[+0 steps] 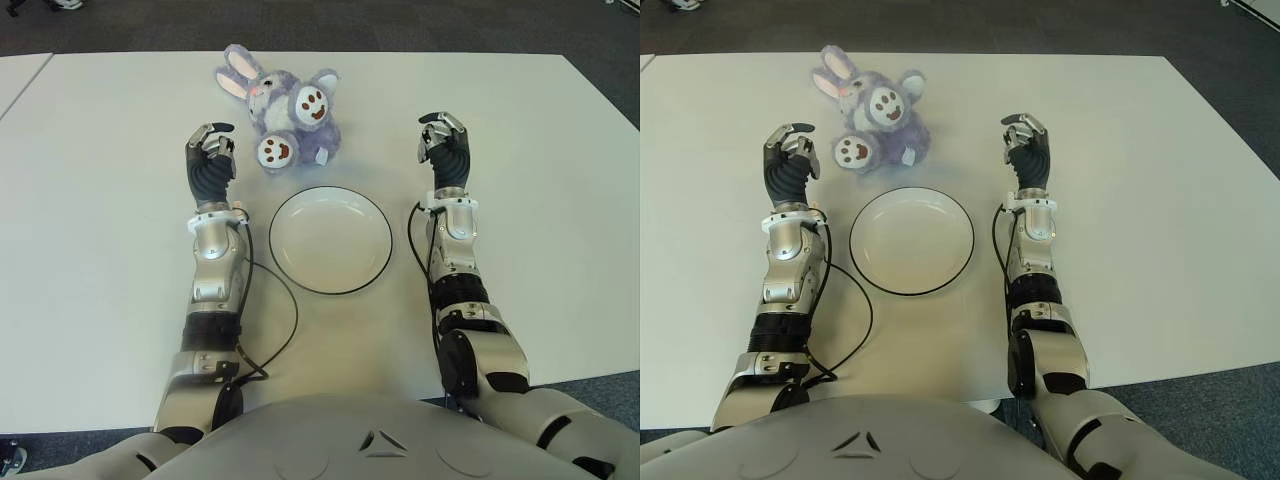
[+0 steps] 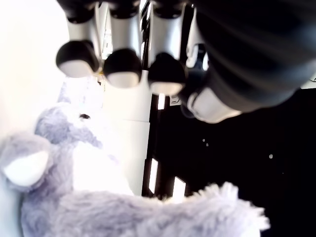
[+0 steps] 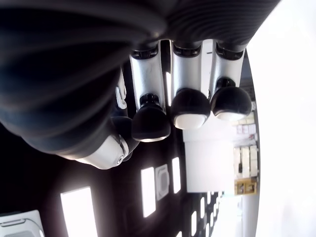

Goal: Put the doll into the plate.

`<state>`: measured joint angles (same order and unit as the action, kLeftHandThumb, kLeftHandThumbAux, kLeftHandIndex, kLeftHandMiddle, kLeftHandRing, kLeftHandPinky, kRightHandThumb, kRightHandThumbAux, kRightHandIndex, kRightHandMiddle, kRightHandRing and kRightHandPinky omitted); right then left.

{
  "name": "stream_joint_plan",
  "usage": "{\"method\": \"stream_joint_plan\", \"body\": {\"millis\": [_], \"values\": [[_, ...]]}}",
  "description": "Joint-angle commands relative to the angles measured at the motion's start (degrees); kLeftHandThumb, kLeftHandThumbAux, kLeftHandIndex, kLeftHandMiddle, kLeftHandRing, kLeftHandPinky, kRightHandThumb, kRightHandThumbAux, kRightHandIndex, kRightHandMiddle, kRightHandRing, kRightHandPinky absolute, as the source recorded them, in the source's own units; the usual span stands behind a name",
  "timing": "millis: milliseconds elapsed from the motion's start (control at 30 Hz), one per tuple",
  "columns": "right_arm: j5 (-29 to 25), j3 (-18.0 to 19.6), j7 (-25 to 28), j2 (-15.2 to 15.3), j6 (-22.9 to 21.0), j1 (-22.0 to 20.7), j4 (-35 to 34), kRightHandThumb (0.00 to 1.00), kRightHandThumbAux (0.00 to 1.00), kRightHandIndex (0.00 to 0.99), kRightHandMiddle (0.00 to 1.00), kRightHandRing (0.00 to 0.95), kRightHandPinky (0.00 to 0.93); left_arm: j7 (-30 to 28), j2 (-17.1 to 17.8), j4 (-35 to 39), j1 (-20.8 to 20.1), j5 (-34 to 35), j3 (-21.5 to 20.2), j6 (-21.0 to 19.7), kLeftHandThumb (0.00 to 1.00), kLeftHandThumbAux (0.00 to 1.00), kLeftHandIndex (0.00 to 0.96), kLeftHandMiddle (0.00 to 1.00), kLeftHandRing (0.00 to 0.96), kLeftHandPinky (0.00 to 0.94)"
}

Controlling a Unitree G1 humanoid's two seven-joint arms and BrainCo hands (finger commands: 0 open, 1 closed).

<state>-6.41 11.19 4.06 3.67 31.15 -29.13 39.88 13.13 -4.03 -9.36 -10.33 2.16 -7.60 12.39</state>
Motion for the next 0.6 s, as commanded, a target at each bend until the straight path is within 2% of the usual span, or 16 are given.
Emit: {"method": "stream_joint_plan", "body": {"millis": [33, 600], "values": [[-1.1, 0.6, 0.1, -1.7, 1.1, 4.5, 4.8, 0.707, 0.718, 0.441, 0.866, 0.873, 0.848, -1.0, -1.2, -2.6, 10.4, -0.2, 0.5, -1.8, 0.710, 0.706, 0.442, 0.877, 0.880, 0.863], [-0.6, 0.8, -0.6, -1.8, 0.6, 4.2, 5.1, 0.708, 0.718, 0.441, 0.864, 0.872, 0.850, -1.2, -1.0, -3.2, 10.1, 0.2, 0.1, -1.0, 0.710, 0.706, 0.442, 0.880, 0.882, 0.873]]}}
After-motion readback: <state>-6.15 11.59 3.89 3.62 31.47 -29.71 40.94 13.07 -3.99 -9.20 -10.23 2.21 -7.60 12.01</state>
